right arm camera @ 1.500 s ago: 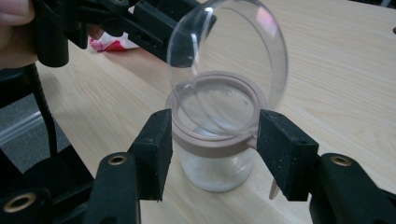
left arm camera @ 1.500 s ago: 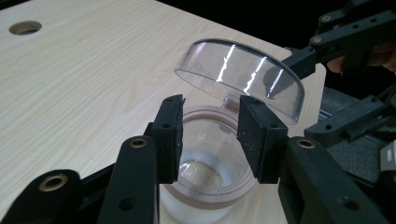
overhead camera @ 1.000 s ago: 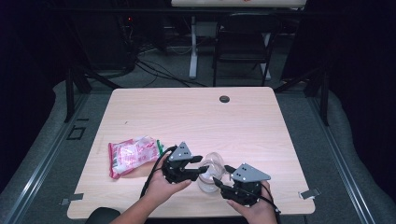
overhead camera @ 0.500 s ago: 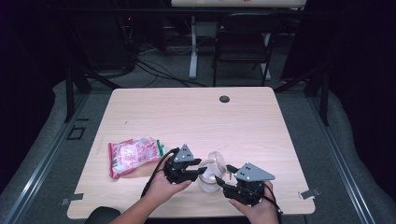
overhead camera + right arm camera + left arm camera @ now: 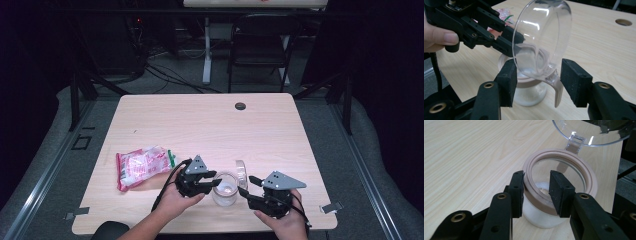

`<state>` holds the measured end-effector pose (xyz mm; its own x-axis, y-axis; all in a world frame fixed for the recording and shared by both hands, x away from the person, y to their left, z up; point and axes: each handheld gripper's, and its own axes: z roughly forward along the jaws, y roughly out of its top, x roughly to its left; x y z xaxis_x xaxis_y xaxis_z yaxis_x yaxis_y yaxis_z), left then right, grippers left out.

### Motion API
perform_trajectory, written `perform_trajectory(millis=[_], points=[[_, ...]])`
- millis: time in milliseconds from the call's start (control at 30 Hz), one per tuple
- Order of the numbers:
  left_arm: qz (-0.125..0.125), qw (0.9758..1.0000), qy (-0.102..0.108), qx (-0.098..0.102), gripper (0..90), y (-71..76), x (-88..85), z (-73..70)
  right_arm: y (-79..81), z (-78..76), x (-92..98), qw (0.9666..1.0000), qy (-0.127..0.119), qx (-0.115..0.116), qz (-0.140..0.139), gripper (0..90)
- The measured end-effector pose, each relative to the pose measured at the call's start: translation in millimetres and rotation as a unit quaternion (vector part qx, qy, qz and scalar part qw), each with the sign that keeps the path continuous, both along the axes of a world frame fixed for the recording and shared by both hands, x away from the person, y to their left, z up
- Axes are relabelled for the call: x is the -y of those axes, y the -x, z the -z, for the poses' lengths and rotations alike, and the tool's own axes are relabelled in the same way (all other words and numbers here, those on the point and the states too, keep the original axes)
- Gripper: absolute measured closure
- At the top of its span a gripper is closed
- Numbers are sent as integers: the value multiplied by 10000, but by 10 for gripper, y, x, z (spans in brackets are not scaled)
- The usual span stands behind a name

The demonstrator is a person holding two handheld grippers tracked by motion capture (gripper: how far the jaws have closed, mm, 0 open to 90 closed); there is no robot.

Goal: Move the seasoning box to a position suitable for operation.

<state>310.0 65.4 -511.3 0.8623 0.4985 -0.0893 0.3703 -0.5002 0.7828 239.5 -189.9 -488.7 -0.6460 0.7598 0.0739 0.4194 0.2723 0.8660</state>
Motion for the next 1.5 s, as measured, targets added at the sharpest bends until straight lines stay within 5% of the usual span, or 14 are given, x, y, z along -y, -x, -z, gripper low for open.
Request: perform_trajectory(millis=[400, 600, 767, 933, 1067, 1500], points=[[-8, 10000, 11, 11, 654, 0, 0, 2, -30, 35, 70, 9998, 117, -135, 6, 521], [-105, 9998, 57, 126, 645, 24, 2, 19, -68, 178, 46, 9978, 626, -216, -10, 526], [-172, 9993, 261, 199, 654, 44, -44, -37, -134, 370, 48, 9963, 746, -418, 79, 587], [-244, 9991, 281, 225, 648, 38, -87, -58, -209, 521, 93, 9961, 506, -696, 210, 687], [-283, 9990, 243, 235, 644, 35, -119, -57, -232, 553, 90, 9960, 523, -670, 278, 771], [-639, 9970, 303, 303, 635, 51, -311, -87, -406, 559, 152, 9966, 160, -697, 410, 818]])
